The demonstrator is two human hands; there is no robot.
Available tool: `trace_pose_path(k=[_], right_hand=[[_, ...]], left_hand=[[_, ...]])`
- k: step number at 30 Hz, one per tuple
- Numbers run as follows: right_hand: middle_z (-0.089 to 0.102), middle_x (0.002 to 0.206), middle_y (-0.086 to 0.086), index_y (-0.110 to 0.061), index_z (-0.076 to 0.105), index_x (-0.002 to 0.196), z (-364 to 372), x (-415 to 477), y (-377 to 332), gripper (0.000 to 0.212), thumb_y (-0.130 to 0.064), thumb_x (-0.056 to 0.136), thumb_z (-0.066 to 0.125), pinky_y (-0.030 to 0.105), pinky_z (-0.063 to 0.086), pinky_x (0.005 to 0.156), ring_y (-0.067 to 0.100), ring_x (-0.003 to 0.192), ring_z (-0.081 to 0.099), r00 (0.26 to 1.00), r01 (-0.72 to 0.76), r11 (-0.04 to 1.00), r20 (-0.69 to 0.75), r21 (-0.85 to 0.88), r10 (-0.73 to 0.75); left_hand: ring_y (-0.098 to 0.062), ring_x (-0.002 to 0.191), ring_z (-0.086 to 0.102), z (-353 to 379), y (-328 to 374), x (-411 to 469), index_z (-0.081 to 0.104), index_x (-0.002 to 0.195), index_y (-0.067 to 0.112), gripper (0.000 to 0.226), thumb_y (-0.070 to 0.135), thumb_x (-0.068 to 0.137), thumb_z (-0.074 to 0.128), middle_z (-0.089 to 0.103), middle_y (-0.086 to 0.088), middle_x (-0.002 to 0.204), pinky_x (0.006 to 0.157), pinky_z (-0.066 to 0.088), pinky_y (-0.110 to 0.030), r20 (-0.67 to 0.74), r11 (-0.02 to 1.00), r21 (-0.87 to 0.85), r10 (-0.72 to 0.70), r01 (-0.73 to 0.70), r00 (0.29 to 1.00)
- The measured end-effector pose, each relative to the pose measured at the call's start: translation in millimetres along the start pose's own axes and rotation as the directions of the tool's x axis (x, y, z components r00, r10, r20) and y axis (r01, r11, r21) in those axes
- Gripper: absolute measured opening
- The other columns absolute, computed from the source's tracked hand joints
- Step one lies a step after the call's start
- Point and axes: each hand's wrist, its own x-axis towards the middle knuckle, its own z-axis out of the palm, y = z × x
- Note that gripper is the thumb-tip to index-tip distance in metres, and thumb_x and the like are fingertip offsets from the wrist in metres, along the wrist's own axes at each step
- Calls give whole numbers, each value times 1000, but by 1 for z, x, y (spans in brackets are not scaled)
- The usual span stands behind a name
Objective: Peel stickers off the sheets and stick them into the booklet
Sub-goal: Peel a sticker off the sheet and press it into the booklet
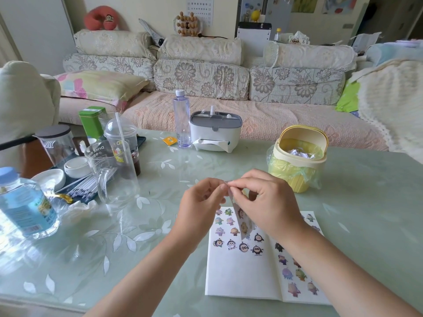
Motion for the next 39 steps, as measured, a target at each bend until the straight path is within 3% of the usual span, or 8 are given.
trace_pose_path(k=[8, 13, 19, 27, 32, 35, 37, 39], right_hand=[[68, 85, -18, -32, 79, 91, 6, 0, 0, 13, -22, 82, 79, 32, 52, 53, 14, 51, 55, 997, -79, 989, 16, 128, 78], [68, 86, -19, -30, 80, 94, 5, 0, -1, 12, -32, 84, 73, 33, 51, 52, 13, 50, 54, 999, -39, 992, 0, 116, 39], [70, 86, -19, -32, 80, 93, 6, -2, -4, 11, -29, 83, 77, 14, 42, 58, -11, 57, 49, 999, -23, 1000, -36, -9, 23], [69, 77, -10, -26, 78, 86, 9, -2, -9, 6, -27, 86, 72, 24, 43, 46, 9, 54, 55, 955, 191, 931, -160, -311, -249], [56, 119, -24, -32, 68, 122, -2, 5, -3, 29, -29, 93, 63, 18, 48, 69, 6, 64, 58, 992, -67, 997, 113, 44, 61], [60, 84, -37, -34, 73, 112, -10, 9, 3, 21, -25, 94, 66, 14, 39, 62, 4, 57, 53, 943, -231, 969, 265, 89, 200], [58, 56, -29, -31, 76, 91, -11, 9, 6, 8, -25, 91, 72, 12, 36, 54, 2, 47, 45, 902, -333, 936, 327, 115, 281], [62, 56, -20, -28, 76, 84, -10, 9, 6, 8, -24, 90, 73, 11, 37, 53, 1, 47, 46, 868, -409, 898, 376, 166, 325]], left_hand=[[-8, 71, 67, 2, 2, -1, 69, 93, 11, 15, 15, 100, 56, 71, 8, 73, 74, 56, -30, 7, 1000, -18, -22, 22, 1000], [-13, 72, 68, 1, 6, -1, 69, 92, 7, 19, 20, 99, 58, 72, 3, 77, 81, 57, -40, 22, 993, -101, -64, 66, 998], [-11, 71, 68, 1, 2, 0, 67, 91, 10, 17, 17, 101, 57, 71, 4, 74, 77, 56, -35, 12, 996, -78, -51, 52, 999], [-13, 76, 69, 6, 1, -1, 66, 90, 8, 19, 16, 102, 54, 72, 0, 77, 81, 58, -41, -21, 997, -73, -18, 17, 1000], [-10, 80, 66, -3, 4, 3, 60, 93, 4, 20, 18, 103, 51, 67, 2, 81, 86, 57, -43, 109, 997, -55, -52, 58, 993], [-11, 74, 61, -11, 8, 4, 60, 88, 9, 19, 17, 103, 51, 64, -2, 81, 72, 55, -28, 160, 999, -5, -51, 52, 986], [-10, 66, 59, -15, 8, 4, 62, 90, 9, 19, 19, 103, 52, 63, -2, 78, 60, 48, -17, 122, 997, 48, -70, 64, 990], [-9, 62, 58, -17, 7, 5, 65, 89, 11, 20, 22, 102, 53, 62, 3, 73, 58, 45, -16, 72, 992, 104, -74, 66, 995]])
